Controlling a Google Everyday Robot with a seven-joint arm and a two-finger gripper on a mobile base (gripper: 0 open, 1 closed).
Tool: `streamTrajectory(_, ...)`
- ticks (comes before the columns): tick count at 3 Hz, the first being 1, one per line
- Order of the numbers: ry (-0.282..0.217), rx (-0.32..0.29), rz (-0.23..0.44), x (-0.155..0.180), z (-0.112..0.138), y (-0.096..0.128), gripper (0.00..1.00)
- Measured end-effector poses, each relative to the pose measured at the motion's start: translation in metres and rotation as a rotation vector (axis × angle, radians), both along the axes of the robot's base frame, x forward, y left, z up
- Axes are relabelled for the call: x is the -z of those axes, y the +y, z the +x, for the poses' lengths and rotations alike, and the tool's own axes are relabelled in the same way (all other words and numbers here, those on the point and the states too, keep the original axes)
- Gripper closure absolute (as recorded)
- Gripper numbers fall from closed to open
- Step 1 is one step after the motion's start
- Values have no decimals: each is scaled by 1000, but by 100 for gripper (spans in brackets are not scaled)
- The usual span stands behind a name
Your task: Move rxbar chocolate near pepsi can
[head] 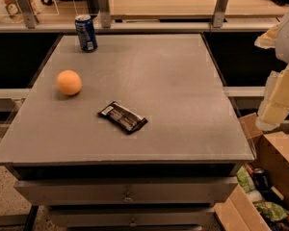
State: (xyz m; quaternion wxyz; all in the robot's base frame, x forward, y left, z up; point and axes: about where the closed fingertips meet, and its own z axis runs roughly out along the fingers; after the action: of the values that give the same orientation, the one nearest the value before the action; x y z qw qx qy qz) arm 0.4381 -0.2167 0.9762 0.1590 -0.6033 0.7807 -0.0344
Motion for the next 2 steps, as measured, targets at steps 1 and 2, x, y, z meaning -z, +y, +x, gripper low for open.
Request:
streamTrajectory(1, 0, 0, 0, 0, 0, 0, 0)
streamTrajectory(2, -16, -5, 25, -1, 1, 5, 0)
